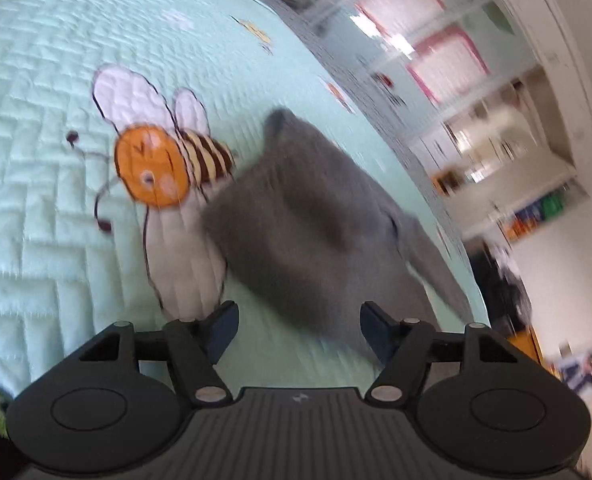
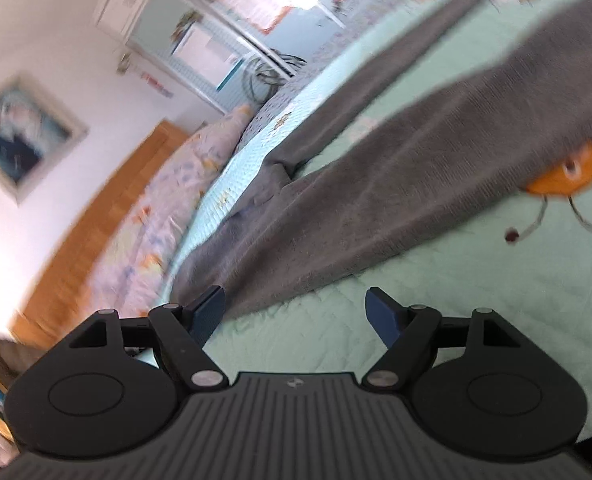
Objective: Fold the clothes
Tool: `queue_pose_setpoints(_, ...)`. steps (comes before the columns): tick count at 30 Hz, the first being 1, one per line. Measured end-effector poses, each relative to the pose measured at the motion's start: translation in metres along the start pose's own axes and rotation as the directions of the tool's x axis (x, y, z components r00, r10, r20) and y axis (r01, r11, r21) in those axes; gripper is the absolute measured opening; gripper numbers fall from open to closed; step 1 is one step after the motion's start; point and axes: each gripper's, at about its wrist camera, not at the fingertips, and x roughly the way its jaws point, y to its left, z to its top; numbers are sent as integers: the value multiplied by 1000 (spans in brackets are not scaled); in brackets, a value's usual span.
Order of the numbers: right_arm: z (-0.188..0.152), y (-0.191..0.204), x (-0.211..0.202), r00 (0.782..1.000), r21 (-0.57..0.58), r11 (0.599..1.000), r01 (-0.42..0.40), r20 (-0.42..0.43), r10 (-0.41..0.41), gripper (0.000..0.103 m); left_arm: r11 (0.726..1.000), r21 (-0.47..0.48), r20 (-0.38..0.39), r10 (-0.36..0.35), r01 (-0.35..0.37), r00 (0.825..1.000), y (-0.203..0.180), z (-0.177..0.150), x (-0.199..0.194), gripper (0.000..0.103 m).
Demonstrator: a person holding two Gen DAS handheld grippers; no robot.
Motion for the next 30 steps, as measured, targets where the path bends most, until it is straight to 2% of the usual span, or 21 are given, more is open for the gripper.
queue_pose_setpoints(1, -1, 7, -2, 999, -57, 998, 38, 17, -37, 79, 1000, -5, 23, 17, -17, 1000, -3, 3, 1, 70)
queue_pose_setpoints(3, 0, 16, -8, 995, -139, 986, 90, 55, -83, 79, 999, 43, 52, 16, -18, 999, -15, 3, -4, 70)
queue_pose_setpoints(8, 15, 33, -1, 992, -272, 956, 112, 89, -90, 80, 990, 144, 102, -14, -1, 995, -42, 0, -16, 71)
queue_pose_setpoints(10, 22, 39, 13, 991, -327, 937, 123, 95, -97, 82, 986, 164, 104, -28, 10, 994, -47, 0, -16, 77)
queue_pose_setpoints(12, 31, 41, 31, 991, -346, 931, 113, 106, -80, 83, 983, 181, 97, -33, 15, 995, -51, 1, -9, 80)
queue_pose_setpoints(14, 37, 40, 49, 990, -345, 933, 108, 122, -69, 86, 980, 198, 81, -2, -14, 997, -51, 1, 4, 80)
queue_pose_setpoints(16, 38, 34, 62, 987, -353, 926, 132, 128, -92, 86, 978, 202, 62, 37, -49, 997, -47, -1, 19, 80)
queue_pose_setpoints(17, 42, 28, 67, 984, -363, 917, 168, 125, -131, 86, 979, 194, 57, 51, -61, 997, -42, 1, 25, 79)
queue_pose_setpoints(18, 47, 16, 69, 973, -366, 903, 225, 132, -189, 85, 980, 186, 54, 64, -72, 997, -38, 3, 31, 78)
queue_pose_setpoints(19, 53, 2, 63, 952, -344, 889, 301, 159, -261, 85, 981, 181, 58, 57, -67, 997, -35, 5, 33, 78)
queue_pose_setpoints(21, 69, -42, 32, 882, -200, 867, 456, 235, -410, 85, 984, 173, 70, 41, -52, 997, -31, 10, 37, 78)
queue_pose_setpoints(22, 76, -64, 10, 850, -101, 863, 494, 264, -456, 85, 982, 179, 76, 42, -55, 996, -31, 14, 39, 78)
queue_pose_setpoints(23, 81, -85, -16, 825, 8, 864, 504, 293, -484, 83, 981, 186, 82, 44, -58, 996, -30, 18, 42, 78)
queue_pose_setpoints(24, 85, -100, -41, 811, 90, 867, 491, 315, -492, 82, 982, 179, 90, 44, -59, 995, -30, 22, 44, 78)
queue_pose_setpoints(25, 88, -111, -64, 798, 158, 865, 476, 336, -501, 83, 984, 170, 99, 44, -60, 994, -30, 26, 47, 78)
queue_pose_setpoints(26, 90, -112, -80, 787, 175, 863, 473, 356, -504, 84, 985, 162, 108, 44, -61, 993, -29, 30, 50, 78)
queue_pose_setpoints(27, 89, -106, -90, 786, 163, 870, 466, 375, -491, 84, 986, 153, 117, 44, -62, 992, -29, 33, 52, 78)
queue_pose_setpoints(29, 83, -85, -94, 824, 87, 904, 418, 382, -418, 85, 992, 118, 140, 35, -52, 989, -27, 32, 54, 78)
queue_pose_setpoints(30, 79, -72, -87, 852, 37, 921, 388, 366, -374, 85, 994, 102, 152, 29, -45, 988, -26, 31, 54, 78)
